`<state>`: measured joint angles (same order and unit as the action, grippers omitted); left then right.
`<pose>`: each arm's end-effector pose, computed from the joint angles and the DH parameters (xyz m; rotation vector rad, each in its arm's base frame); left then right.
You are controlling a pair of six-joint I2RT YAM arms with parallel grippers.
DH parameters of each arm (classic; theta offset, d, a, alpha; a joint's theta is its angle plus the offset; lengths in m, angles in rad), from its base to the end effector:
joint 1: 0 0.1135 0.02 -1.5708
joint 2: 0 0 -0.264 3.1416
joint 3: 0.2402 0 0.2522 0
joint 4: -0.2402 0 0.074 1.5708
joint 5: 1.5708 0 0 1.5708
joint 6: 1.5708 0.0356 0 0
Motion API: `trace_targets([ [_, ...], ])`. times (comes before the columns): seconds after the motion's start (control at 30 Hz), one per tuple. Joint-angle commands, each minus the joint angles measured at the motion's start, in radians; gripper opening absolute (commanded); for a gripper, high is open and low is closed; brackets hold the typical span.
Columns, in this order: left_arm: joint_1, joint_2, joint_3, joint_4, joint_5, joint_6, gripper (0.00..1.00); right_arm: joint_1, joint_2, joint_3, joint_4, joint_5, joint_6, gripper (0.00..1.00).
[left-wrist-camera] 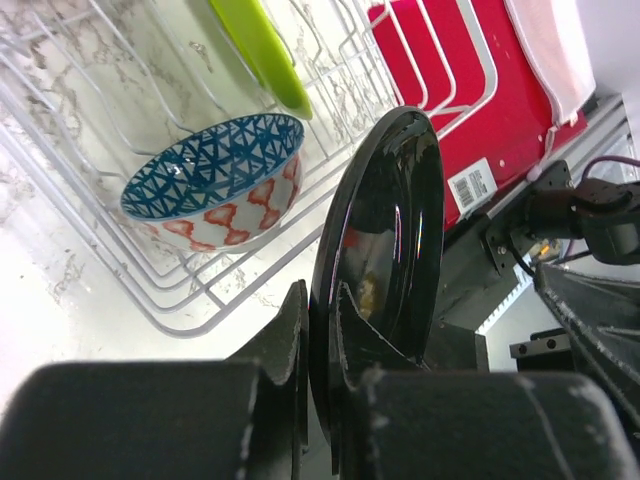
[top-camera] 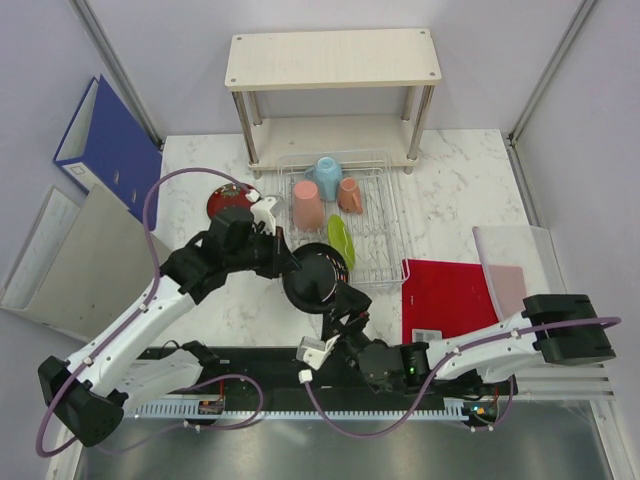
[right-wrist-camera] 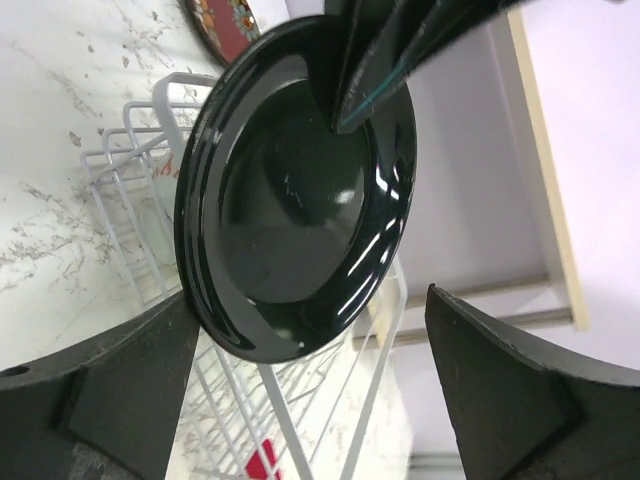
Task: Unload the mixed dishes from the dish rack
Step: Pick up the plate from the dish rack, then place the plate at the center of the board.
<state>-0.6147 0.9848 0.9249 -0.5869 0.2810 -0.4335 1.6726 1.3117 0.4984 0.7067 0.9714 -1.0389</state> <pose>0.1646 -0.1283 0.3135 0.3743 2.3059 -0.8660 0.0030 0.2595 0.2219 -1.2983 1.0035 -0.3285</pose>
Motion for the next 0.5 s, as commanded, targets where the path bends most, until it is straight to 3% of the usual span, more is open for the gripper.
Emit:
trace_targets([
  [0.0, 0.013, -0.02, 0.049, -0.005, -0.195, 0.016, 0.02, 0.007, -0.113, 0.109, 0.022, 0.145, 0.232, 0.98],
  [0.13, 0.119, -0.038, 0.094, -0.007, -0.325, -0.066, 0.02, 0.003, -0.241, 0.216, -0.22, 0.214, 0.604, 0.98],
  [0.2, 0.264, -0.035, 0.115, -0.008, -0.321, -0.112, 0.02, -0.001, -0.35, 0.207, -0.265, 0.181, 0.724, 0.98],
  [0.27, 0.425, -0.015, 0.124, 0.004, -0.286, -0.154, 0.02, -0.004, -0.45, 0.164, -0.256, 0.161, 0.808, 0.98],
  [0.47, 0.553, 0.101, 0.164, 0.08, -0.353, -0.261, 0.02, -0.008, -0.636, 0.08, -0.297, 0.188, 0.867, 0.98],
])
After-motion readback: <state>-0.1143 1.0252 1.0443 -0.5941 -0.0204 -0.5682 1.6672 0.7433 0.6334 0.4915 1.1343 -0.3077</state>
